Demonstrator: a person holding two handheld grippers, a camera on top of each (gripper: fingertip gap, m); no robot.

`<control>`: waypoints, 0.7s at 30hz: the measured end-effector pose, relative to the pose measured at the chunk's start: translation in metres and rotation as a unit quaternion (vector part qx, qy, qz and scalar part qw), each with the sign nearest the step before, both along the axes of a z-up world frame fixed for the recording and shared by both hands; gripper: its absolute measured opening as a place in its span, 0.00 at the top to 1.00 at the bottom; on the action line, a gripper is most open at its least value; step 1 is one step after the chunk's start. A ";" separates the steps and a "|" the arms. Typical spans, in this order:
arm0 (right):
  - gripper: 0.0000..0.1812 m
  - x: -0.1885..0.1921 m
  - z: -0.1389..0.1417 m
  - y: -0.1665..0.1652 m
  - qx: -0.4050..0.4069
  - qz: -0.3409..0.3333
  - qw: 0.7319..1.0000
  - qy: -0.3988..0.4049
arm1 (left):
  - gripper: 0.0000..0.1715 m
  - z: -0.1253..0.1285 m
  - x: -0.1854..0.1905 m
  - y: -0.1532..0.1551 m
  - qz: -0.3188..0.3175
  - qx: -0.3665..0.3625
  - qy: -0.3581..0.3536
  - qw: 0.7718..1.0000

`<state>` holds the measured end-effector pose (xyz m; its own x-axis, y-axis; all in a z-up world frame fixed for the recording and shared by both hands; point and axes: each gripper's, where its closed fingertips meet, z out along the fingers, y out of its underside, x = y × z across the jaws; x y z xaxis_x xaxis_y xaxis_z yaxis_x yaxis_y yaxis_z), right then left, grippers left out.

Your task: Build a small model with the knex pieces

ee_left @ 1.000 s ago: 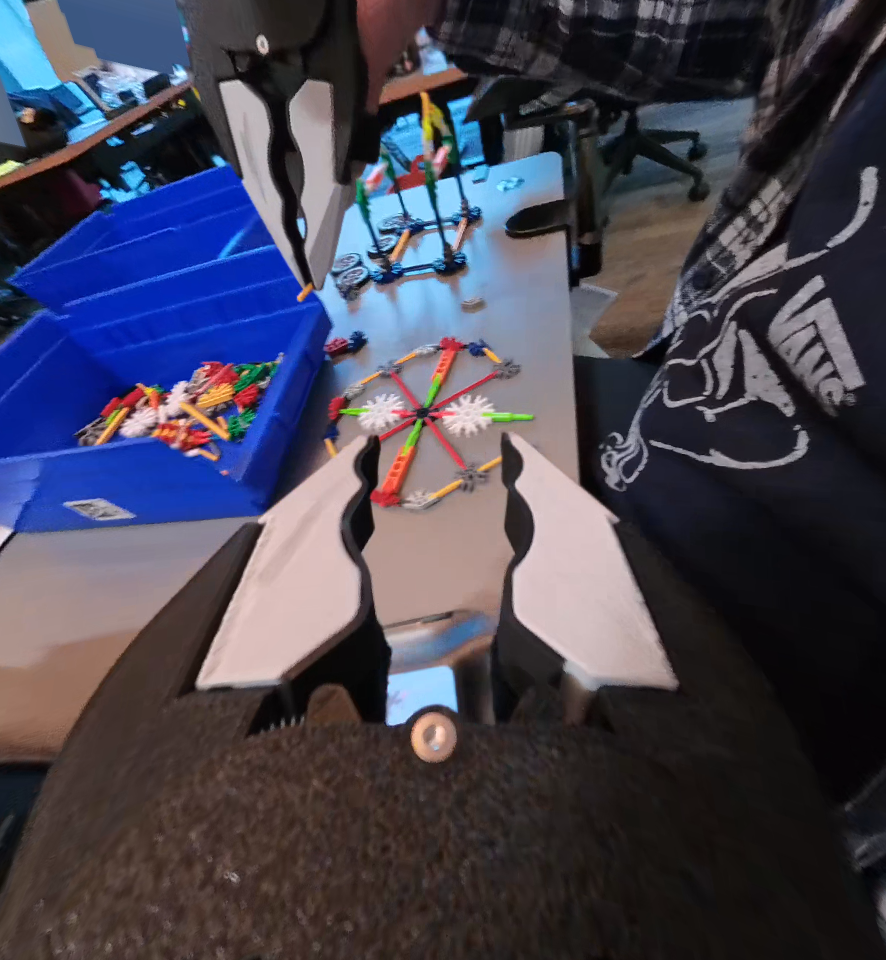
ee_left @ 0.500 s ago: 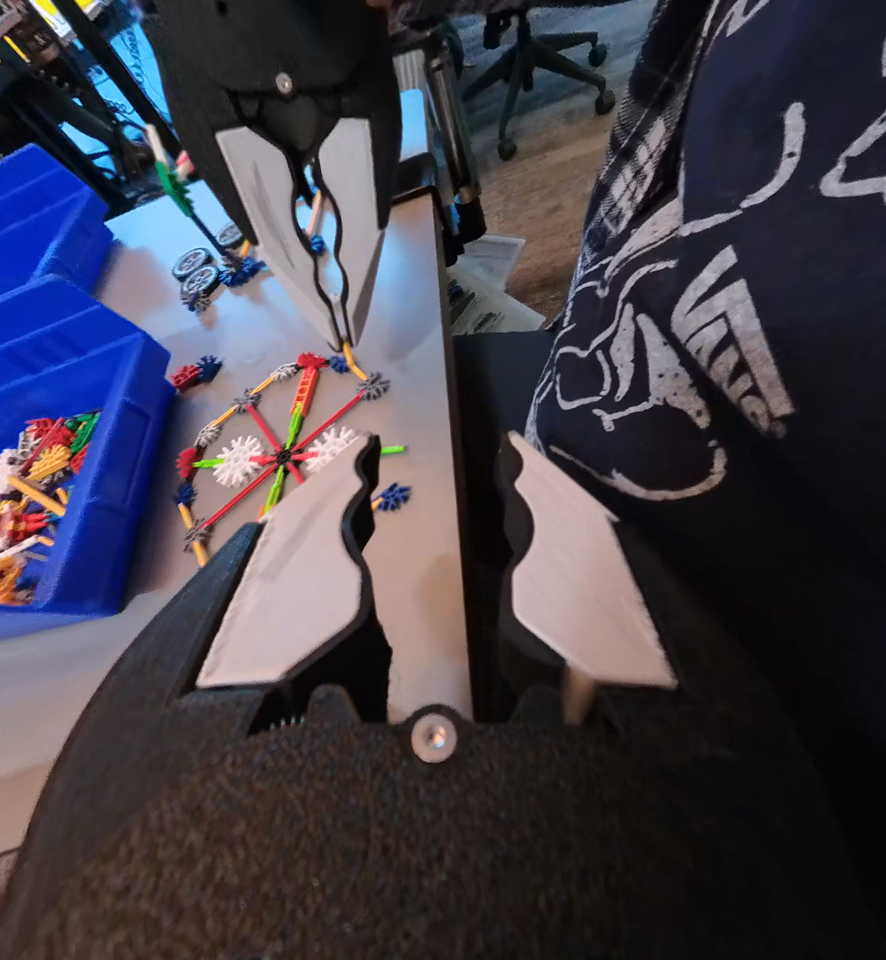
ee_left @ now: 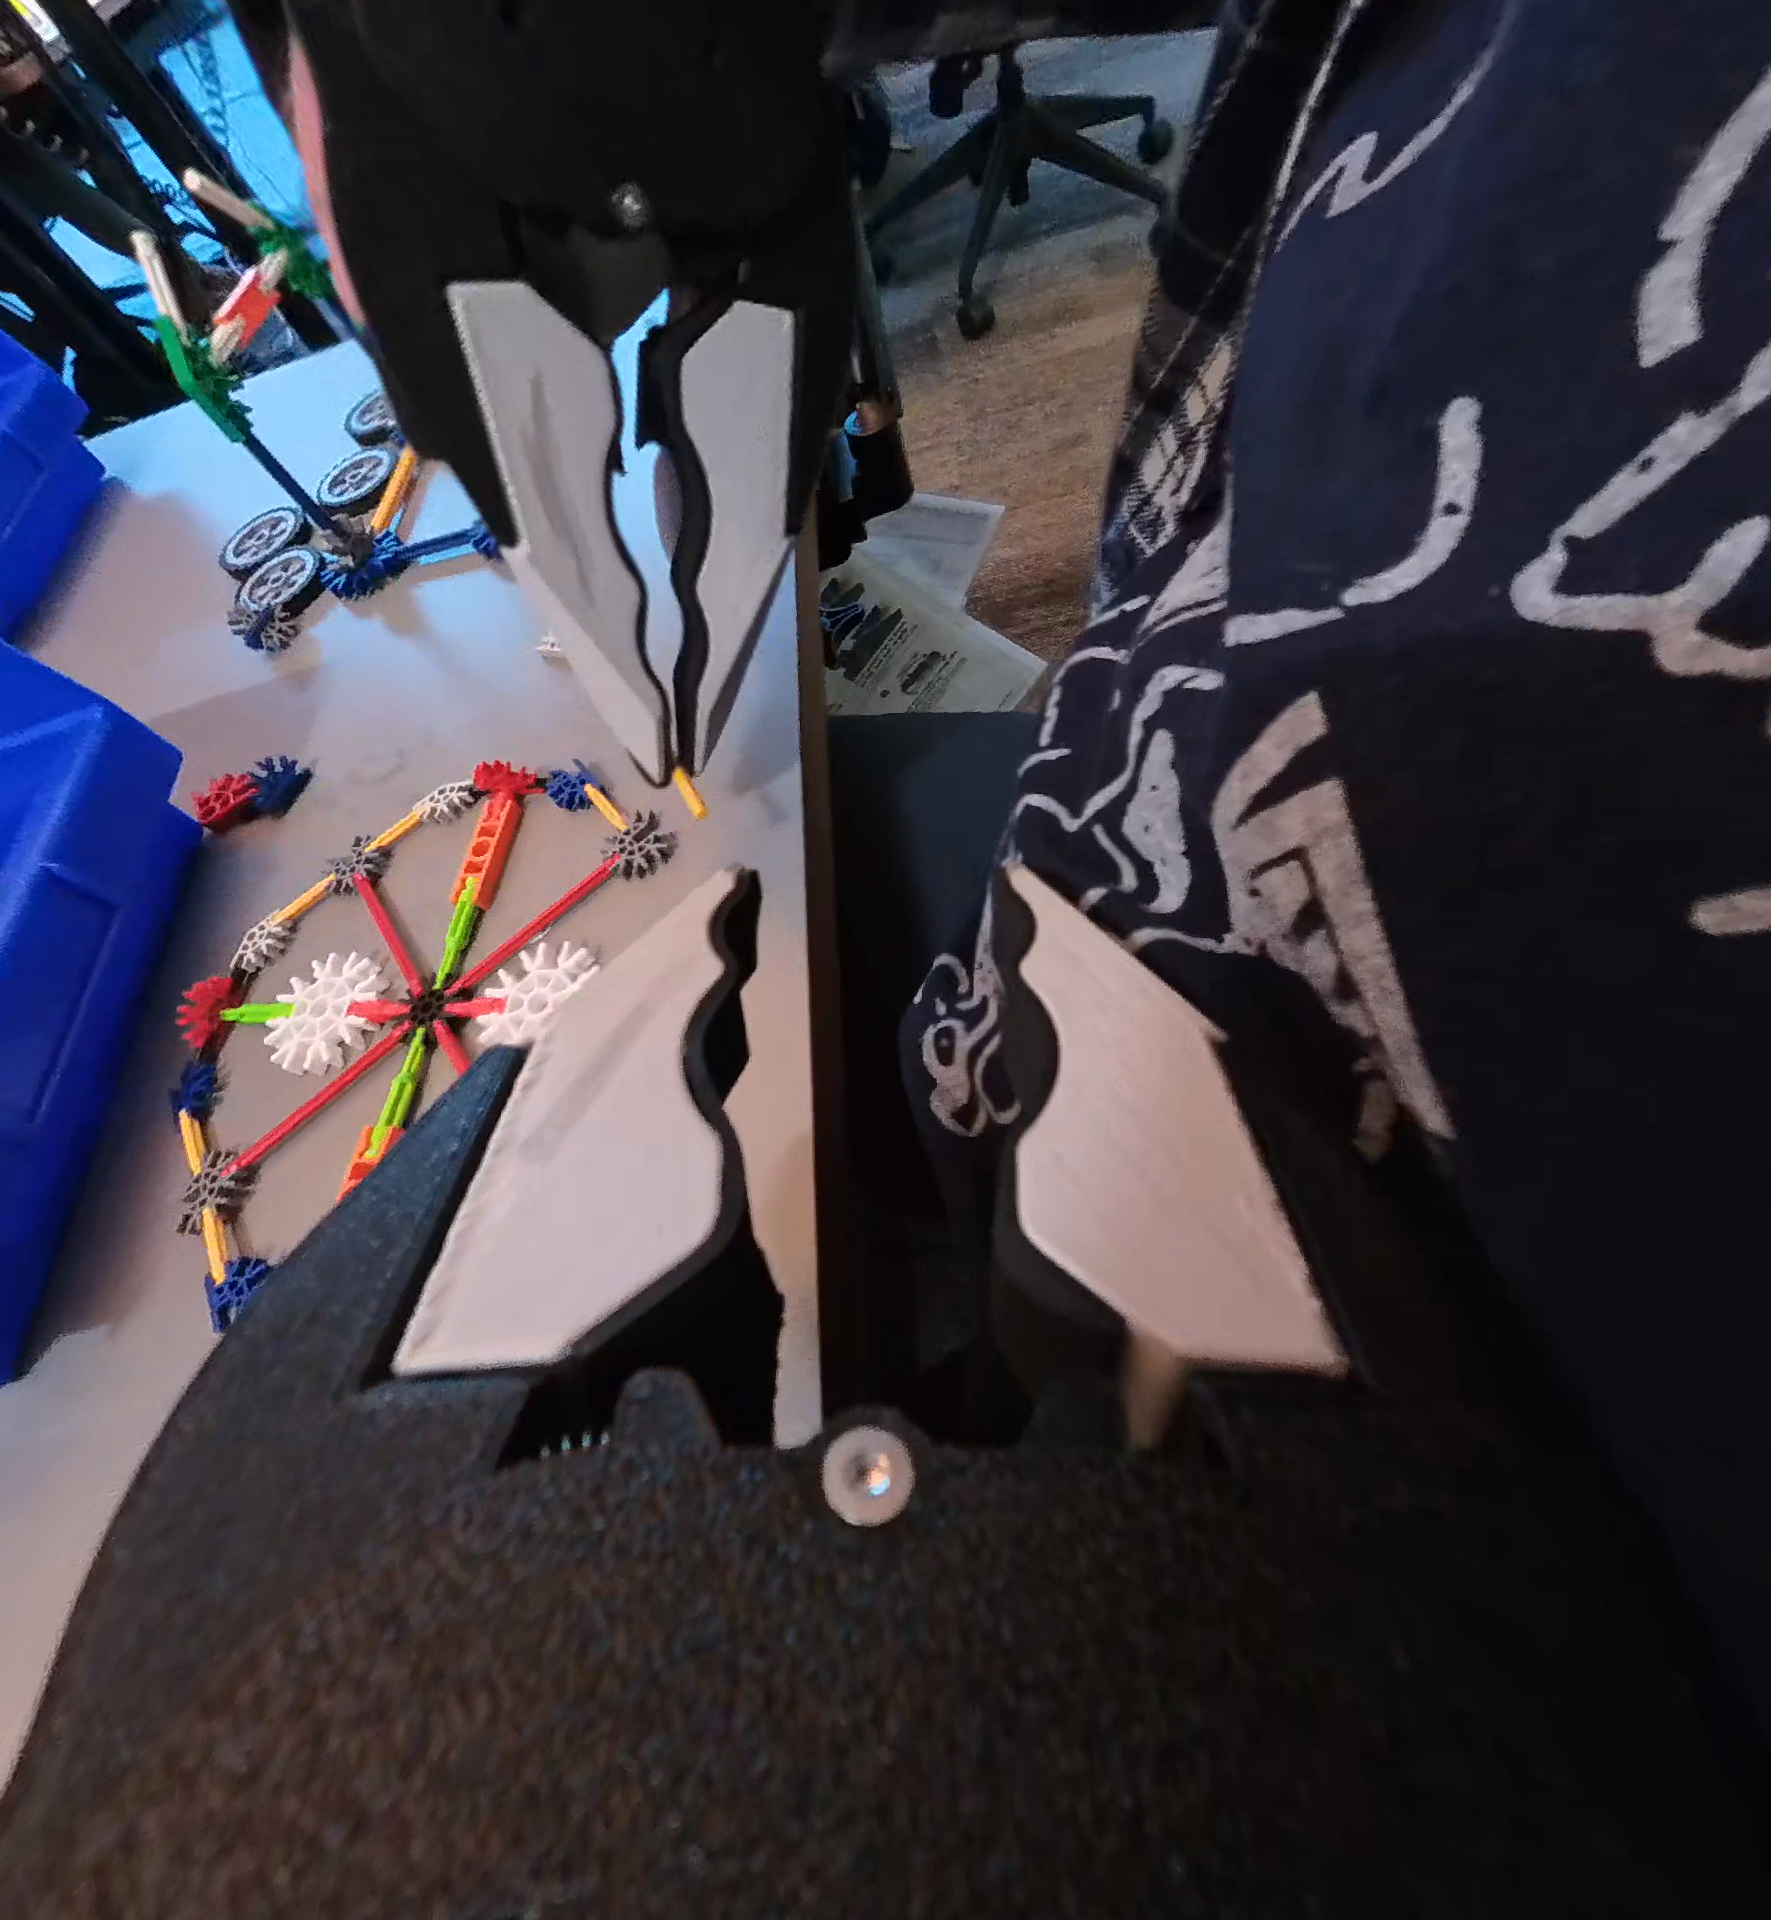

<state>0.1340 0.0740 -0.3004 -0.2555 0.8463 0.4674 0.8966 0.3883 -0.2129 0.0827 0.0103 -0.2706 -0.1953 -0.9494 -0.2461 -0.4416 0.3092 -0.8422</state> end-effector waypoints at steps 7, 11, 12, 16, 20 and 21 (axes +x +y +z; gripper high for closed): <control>0.98 -0.003 -0.004 0.009 0.023 0.005 1.000 -0.007 | 0.75 -0.005 0.004 0.001 -0.008 0.013 0.012 1.000; 0.98 -0.003 -0.003 0.012 0.023 0.001 1.000 -0.004 | 0.75 -0.006 0.004 0.001 -0.003 0.006 0.009 1.000; 0.98 -0.003 -0.002 0.013 0.023 0.001 1.000 -0.004 | 0.75 -0.006 0.004 0.001 -0.002 0.006 0.009 1.000; 0.98 -0.005 0.000 0.014 0.022 0.002 1.000 0.004 | 0.75 -0.007 0.003 0.001 0.000 0.001 0.007 1.000; 0.98 -0.006 0.000 0.017 0.021 0.002 1.000 0.005 | 0.76 -0.007 0.001 0.003 0.002 0.000 0.004 1.000; 0.98 -0.006 0.000 0.018 0.020 0.001 1.000 0.005 | 0.76 -0.007 0.001 0.003 0.002 0.000 0.003 1.000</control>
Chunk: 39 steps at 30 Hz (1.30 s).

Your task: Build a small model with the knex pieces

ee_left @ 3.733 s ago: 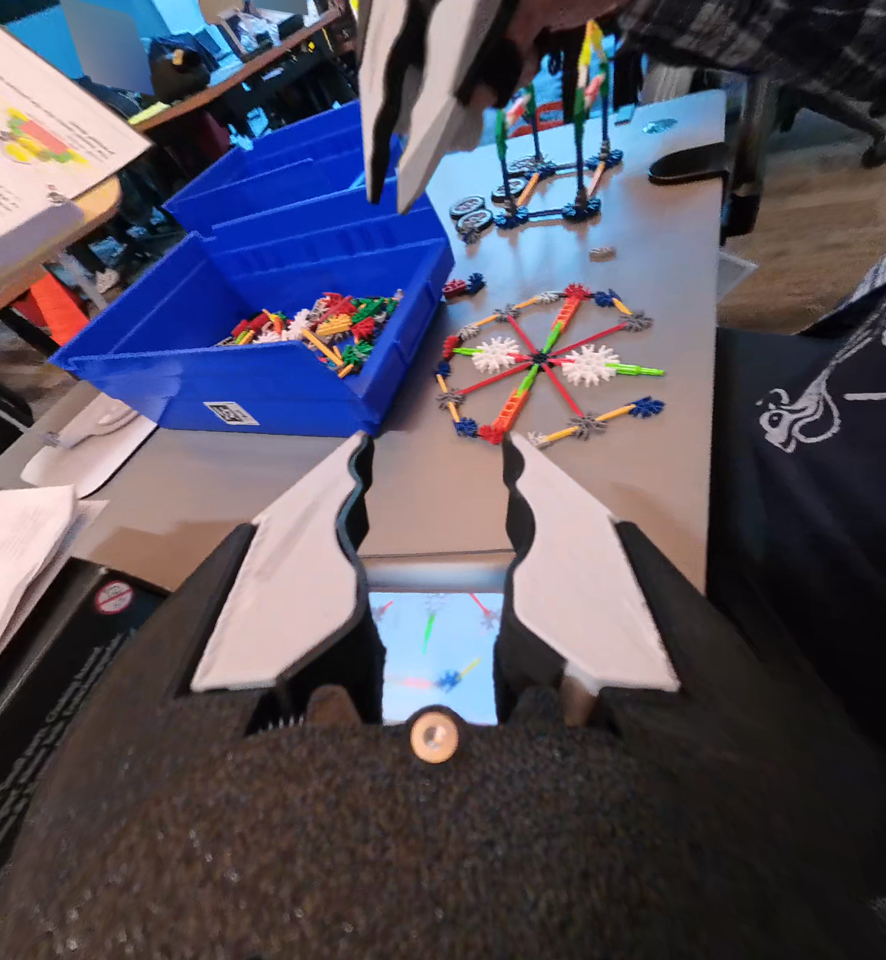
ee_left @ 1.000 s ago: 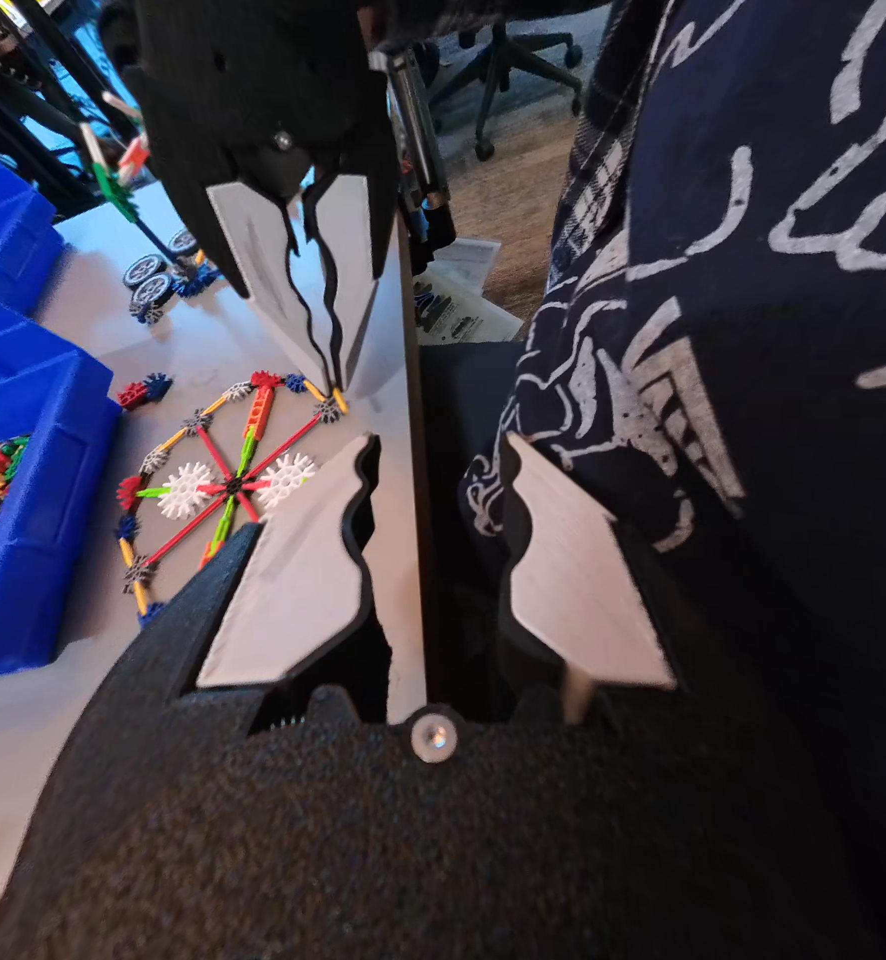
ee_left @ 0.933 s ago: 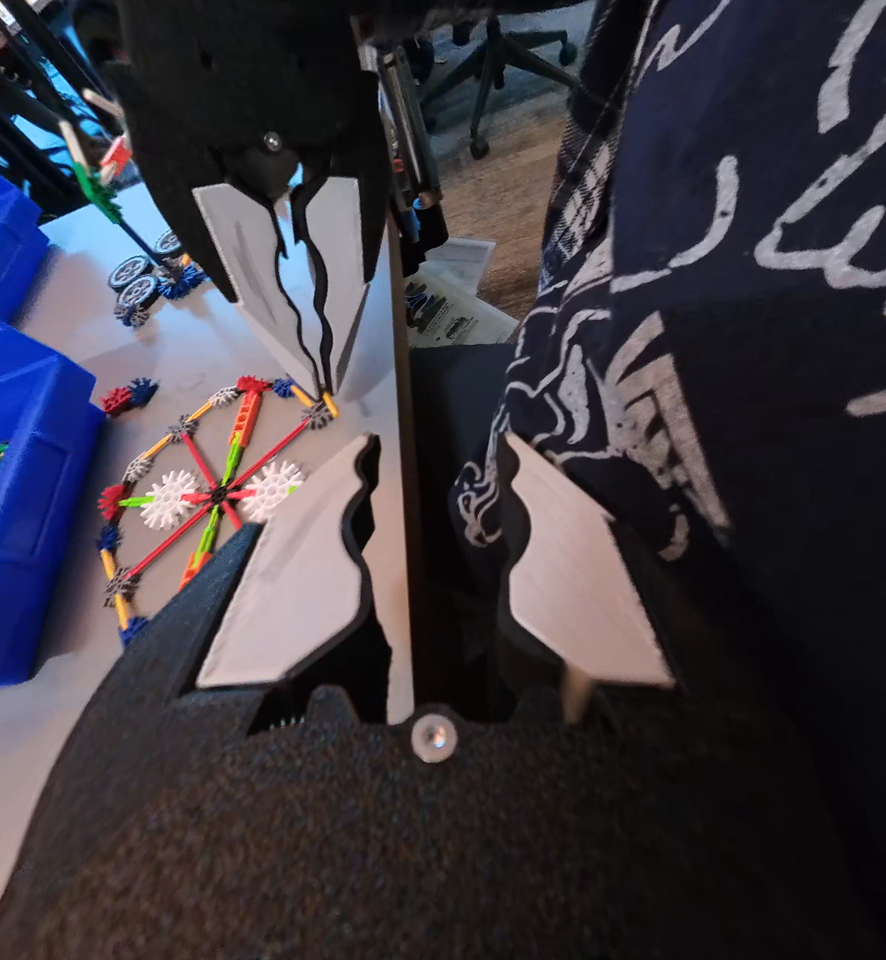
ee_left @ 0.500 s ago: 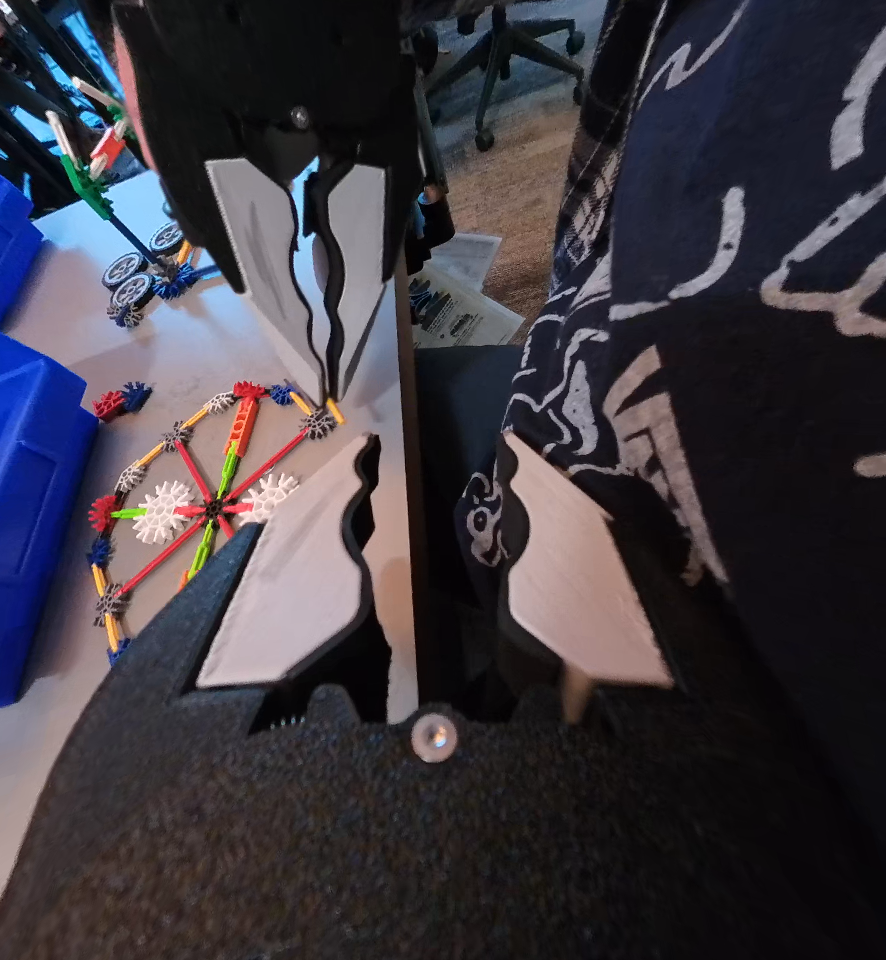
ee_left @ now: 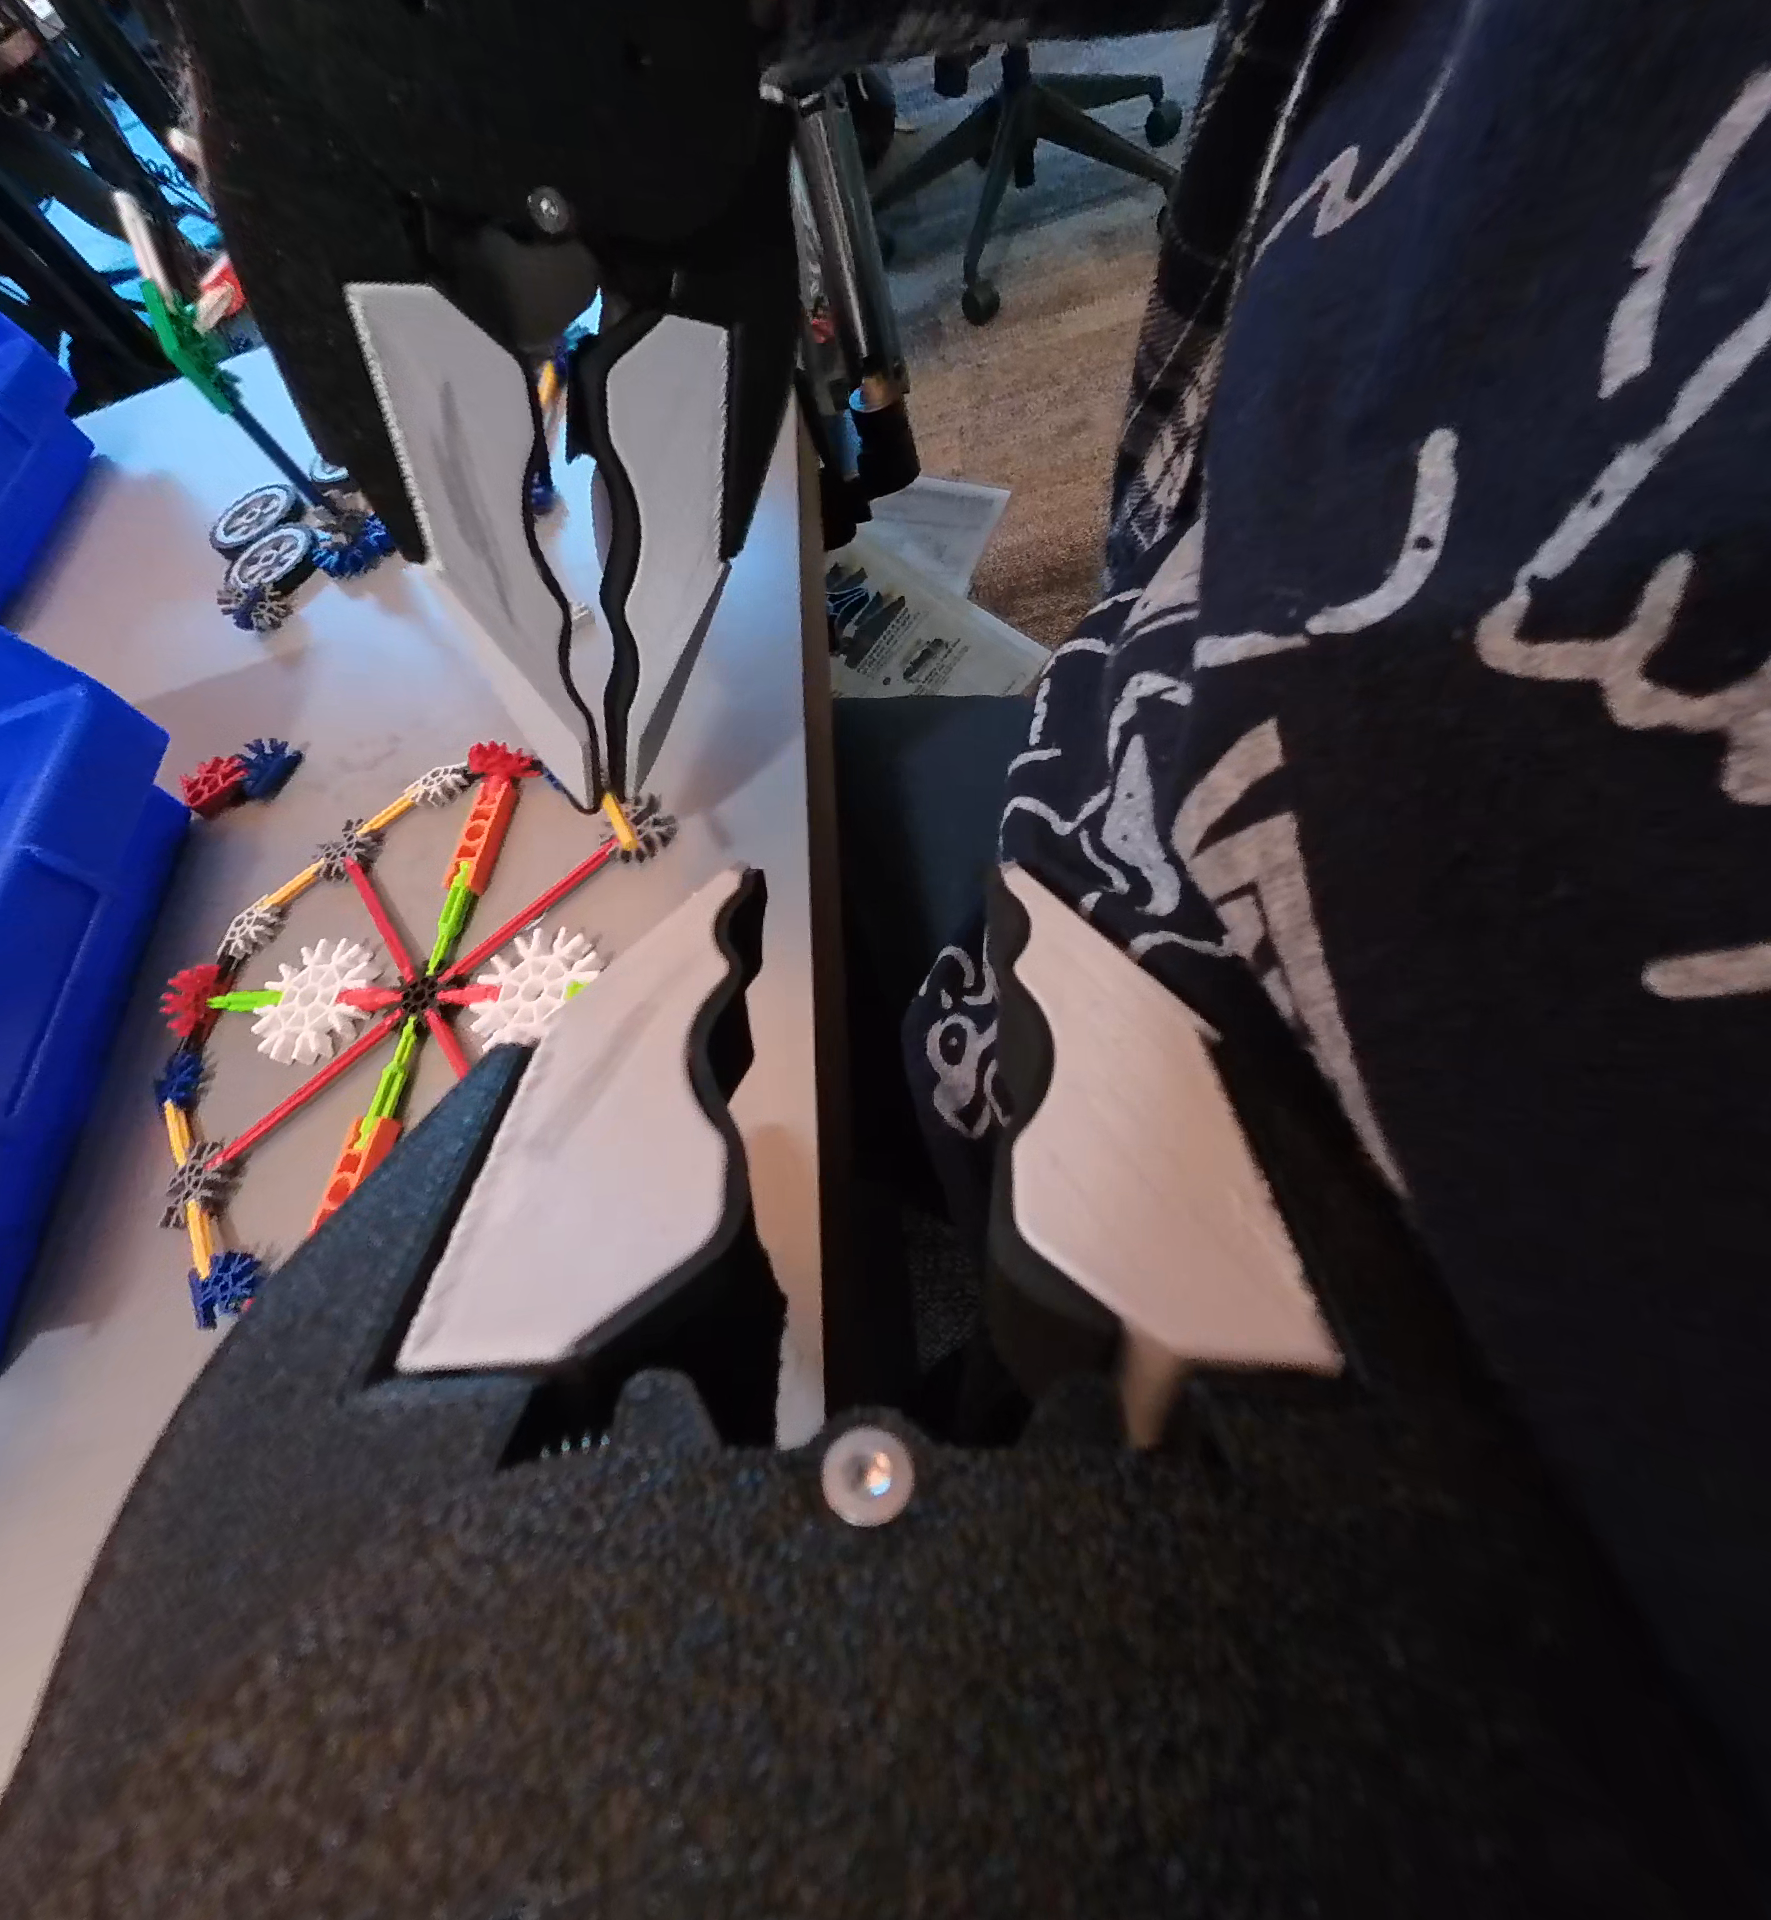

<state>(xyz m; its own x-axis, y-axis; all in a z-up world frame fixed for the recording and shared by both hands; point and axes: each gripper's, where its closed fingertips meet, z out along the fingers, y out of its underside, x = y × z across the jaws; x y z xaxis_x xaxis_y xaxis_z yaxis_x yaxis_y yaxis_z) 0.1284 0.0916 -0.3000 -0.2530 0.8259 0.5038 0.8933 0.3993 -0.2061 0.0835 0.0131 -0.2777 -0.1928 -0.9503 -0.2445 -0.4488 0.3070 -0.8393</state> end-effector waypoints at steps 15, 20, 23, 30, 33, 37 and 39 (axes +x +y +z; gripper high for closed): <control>0.98 0.001 0.001 0.000 -0.007 -0.007 1.000 -0.004 | 0.77 0.001 0.001 -0.002 -0.005 -0.009 -0.007 1.000; 0.98 0.002 0.002 0.000 -0.007 -0.015 1.000 0.000 | 0.77 0.001 0.002 -0.002 -0.002 -0.013 -0.013 1.000; 0.98 0.004 0.004 0.001 -0.008 -0.023 1.000 0.002 | 0.78 0.002 0.002 -0.001 0.001 -0.015 -0.019 1.000; 0.98 -0.001 0.010 0.003 -0.009 -0.036 0.999 0.002 | 0.78 0.008 -0.004 0.000 0.001 -0.009 -0.035 0.999; 0.98 -0.003 0.011 0.004 -0.009 -0.042 0.999 0.001 | 0.79 0.010 -0.007 0.000 -0.001 -0.007 -0.041 0.999; 0.98 -0.002 0.016 0.005 -0.007 -0.054 0.999 -0.001 | 0.79 0.012 -0.009 -0.001 -0.005 -0.009 -0.045 0.999; 0.98 0.000 0.017 0.004 -0.007 -0.060 0.998 -0.002 | 0.80 0.010 -0.010 -0.003 -0.012 -0.012 -0.040 0.999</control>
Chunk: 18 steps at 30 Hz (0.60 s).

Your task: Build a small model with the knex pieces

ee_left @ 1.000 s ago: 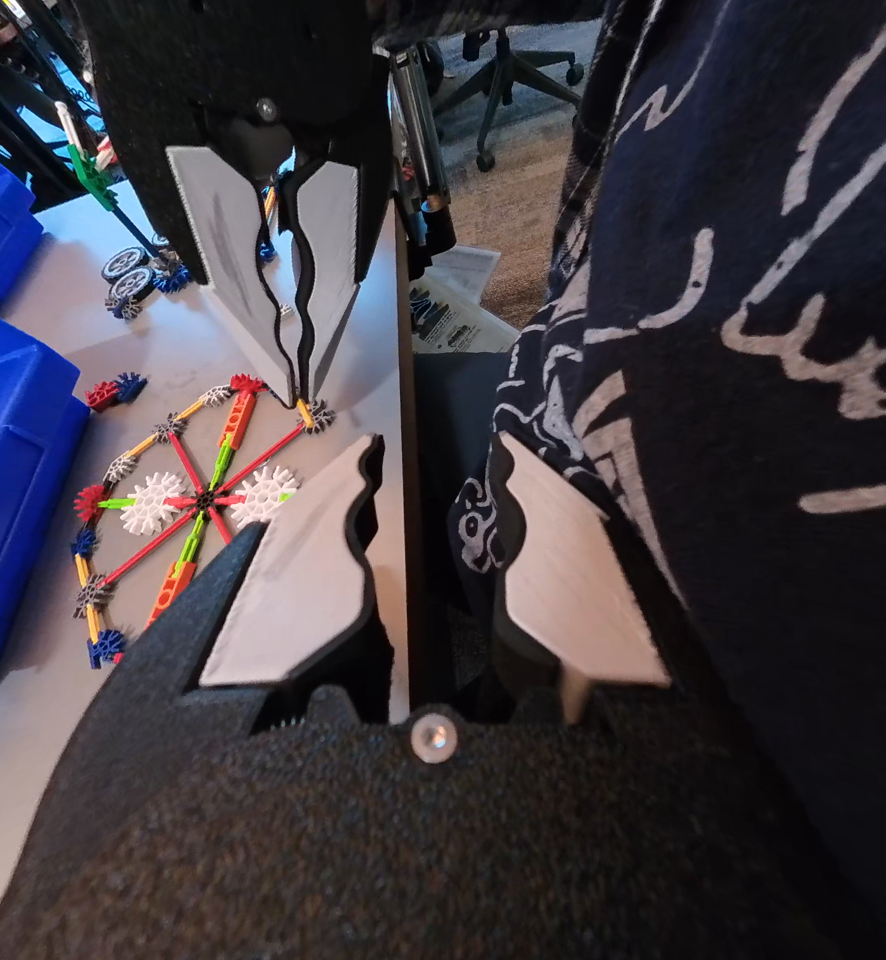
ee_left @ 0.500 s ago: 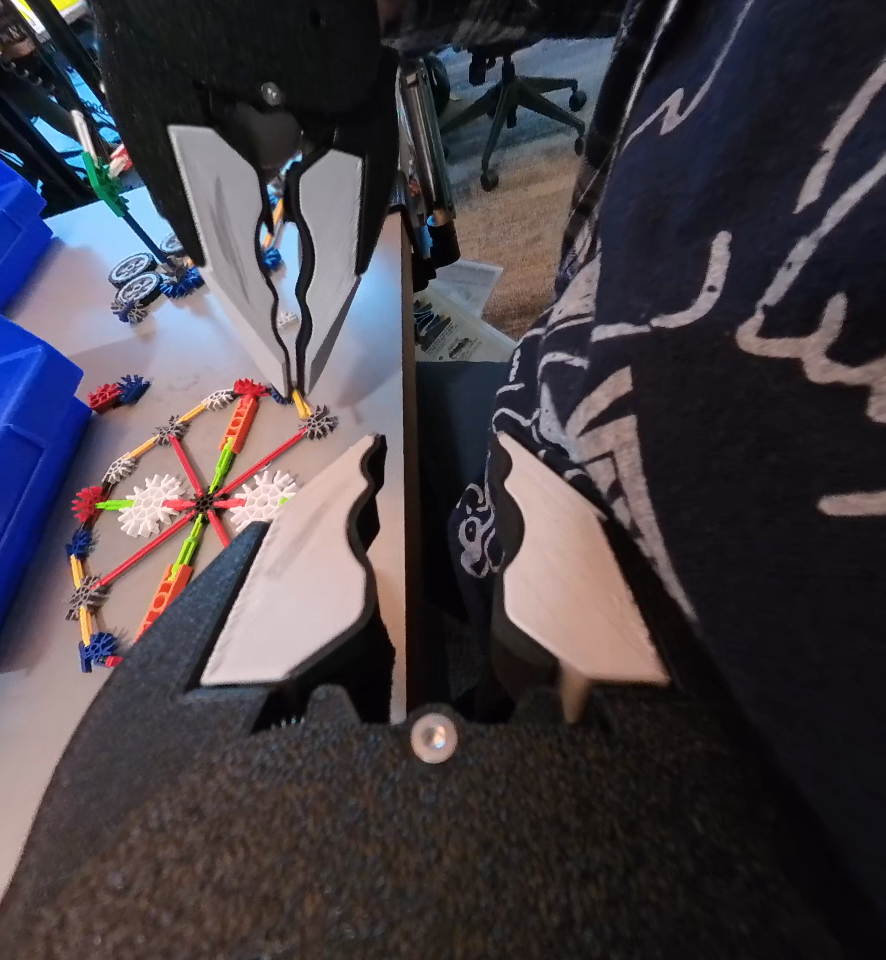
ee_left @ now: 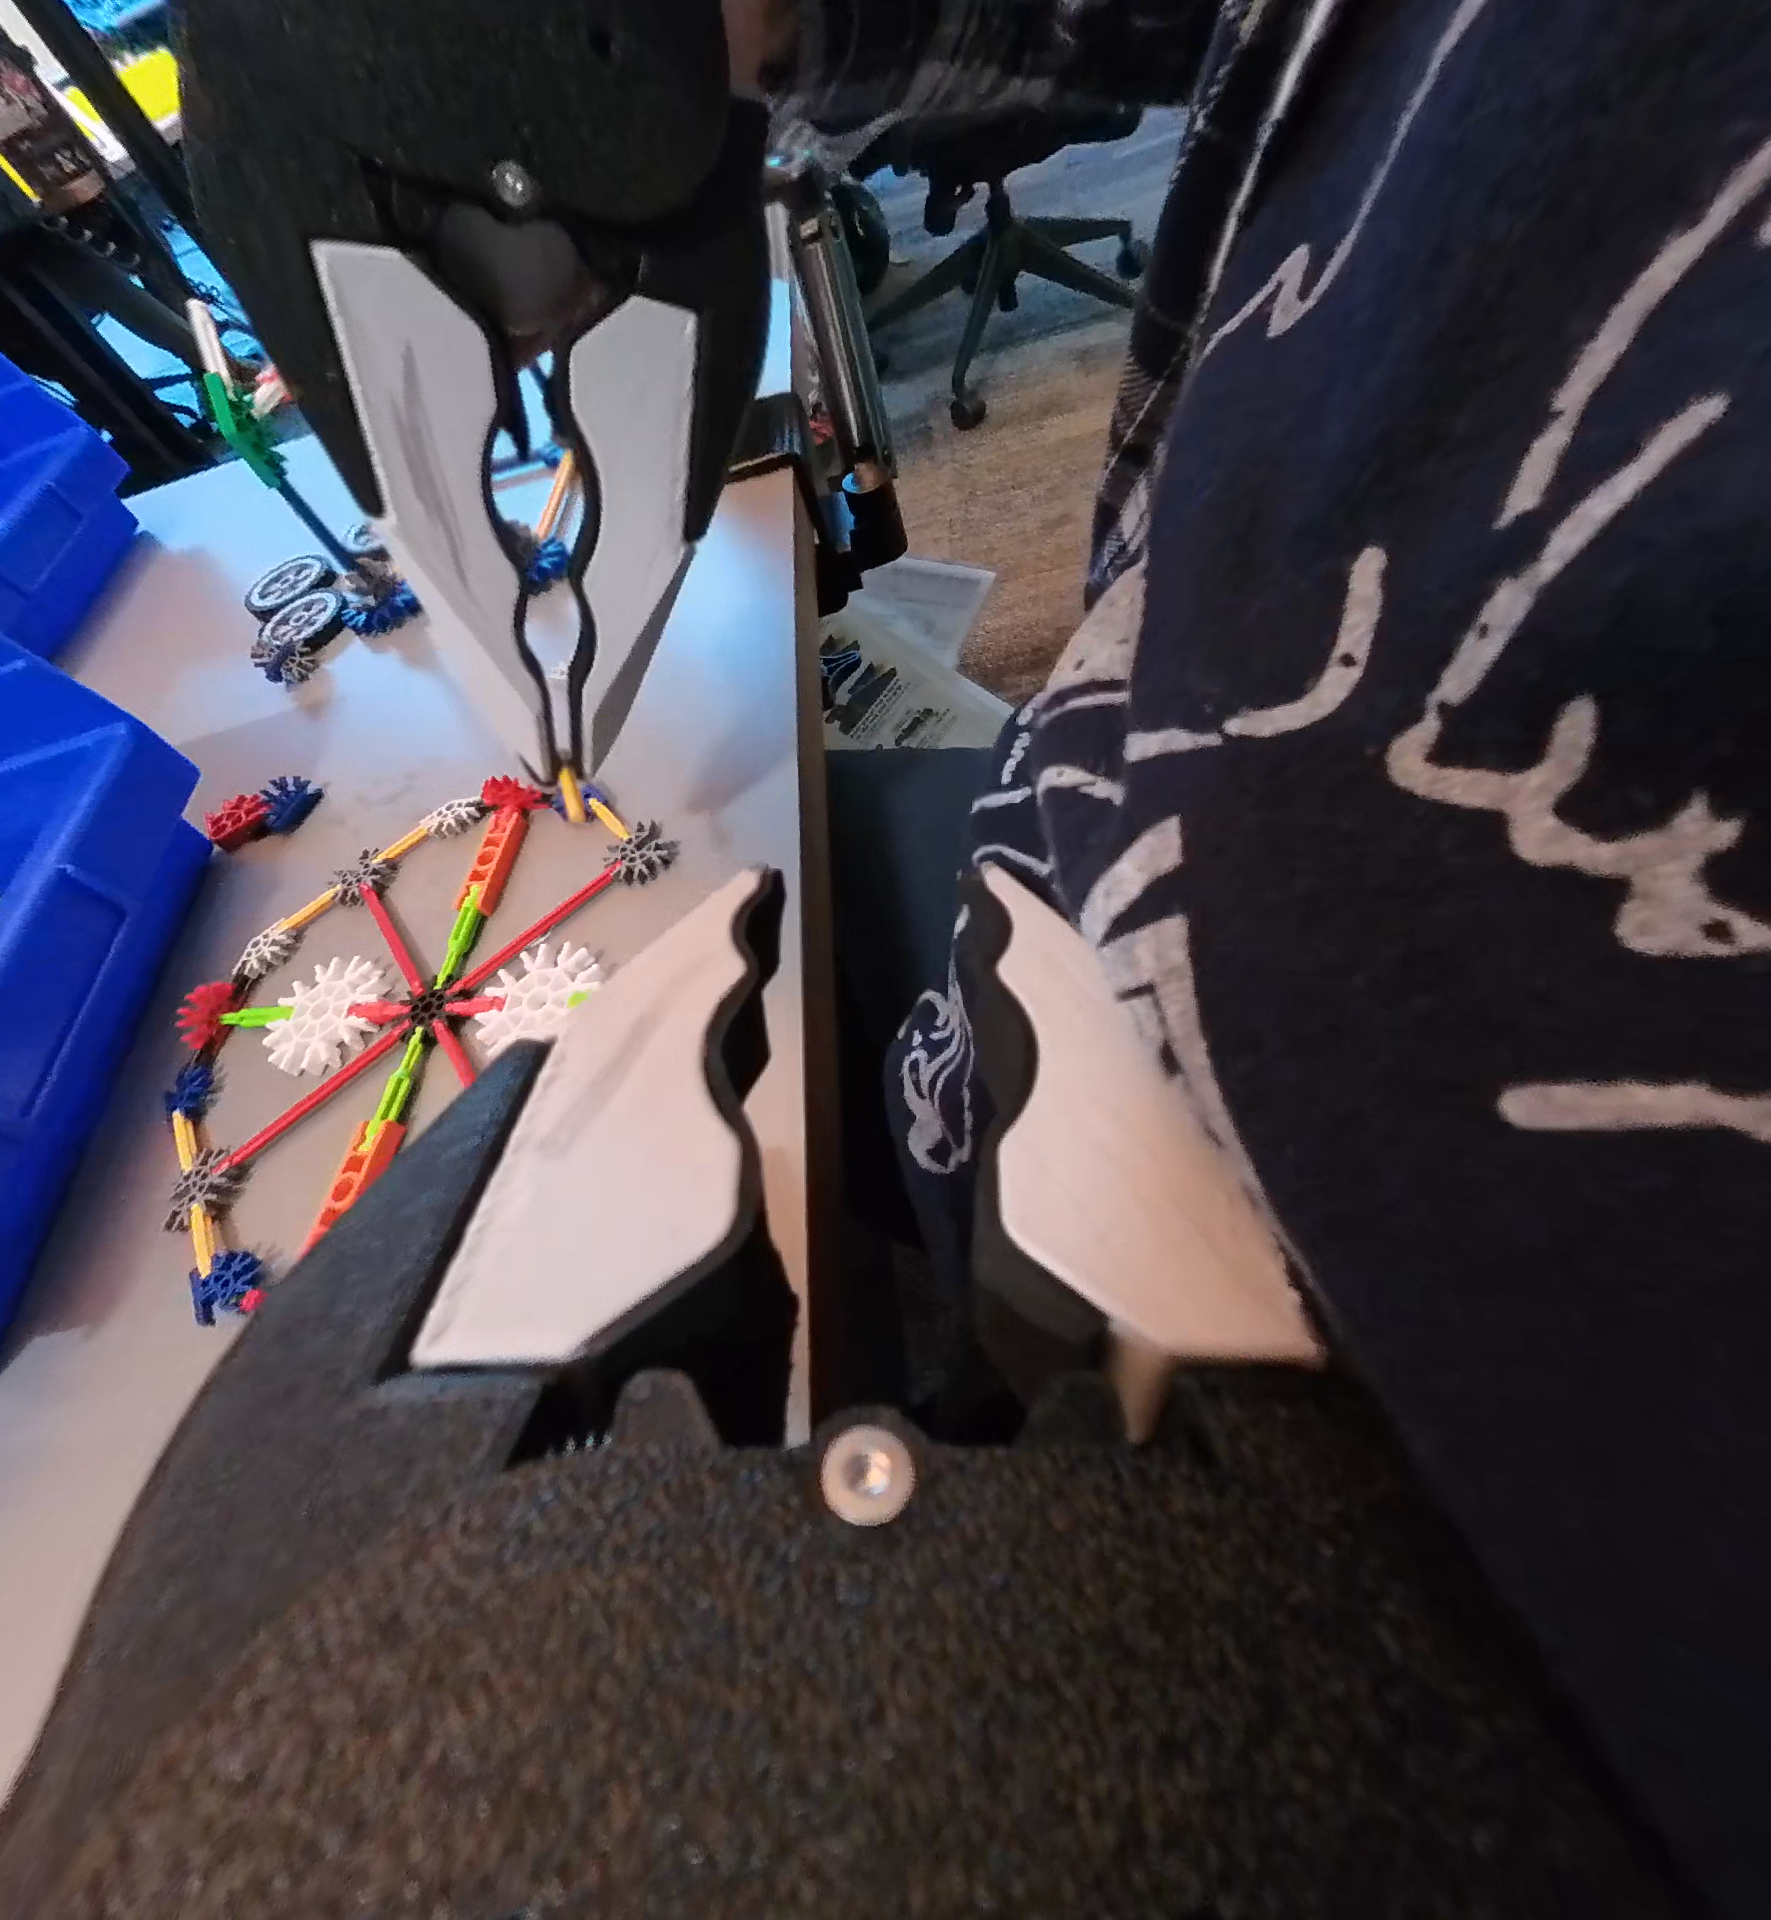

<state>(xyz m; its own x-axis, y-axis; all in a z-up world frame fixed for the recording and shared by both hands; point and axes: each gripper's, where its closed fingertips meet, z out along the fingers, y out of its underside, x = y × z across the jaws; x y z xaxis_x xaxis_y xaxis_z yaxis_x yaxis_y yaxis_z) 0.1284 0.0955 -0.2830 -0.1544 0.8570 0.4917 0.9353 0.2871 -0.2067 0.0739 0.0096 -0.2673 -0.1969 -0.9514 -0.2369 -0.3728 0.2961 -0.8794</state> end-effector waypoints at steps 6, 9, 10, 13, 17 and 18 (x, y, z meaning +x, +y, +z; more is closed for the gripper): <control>0.98 0.003 -0.004 -0.006 -0.004 -0.006 1.000 -0.002 | 0.83 -0.002 0.002 -0.005 -0.017 0.006 0.012 1.000; 0.98 0.004 -0.005 -0.008 -0.007 -0.009 1.000 0.001 | 0.84 -0.002 0.004 -0.006 -0.018 0.006 0.014 1.000; 0.98 0.005 -0.005 -0.009 -0.009 -0.010 1.000 0.001 | 0.84 -0.002 0.004 -0.007 -0.019 0.007 0.015 1.000; 0.99 0.007 -0.007 -0.010 -0.013 -0.011 1.000 0.001 | 0.84 -0.003 0.005 -0.007 -0.020 0.008 0.017 1.000; 0.98 0.008 -0.007 -0.012 -0.015 -0.012 1.000 0.003 | 0.83 0.000 0.004 -0.005 -0.012 0.018 0.012 1.000; 0.99 0.008 -0.007 -0.012 -0.014 -0.011 1.000 0.004 | 0.82 0.002 0.004 -0.004 -0.008 0.018 0.009 1.000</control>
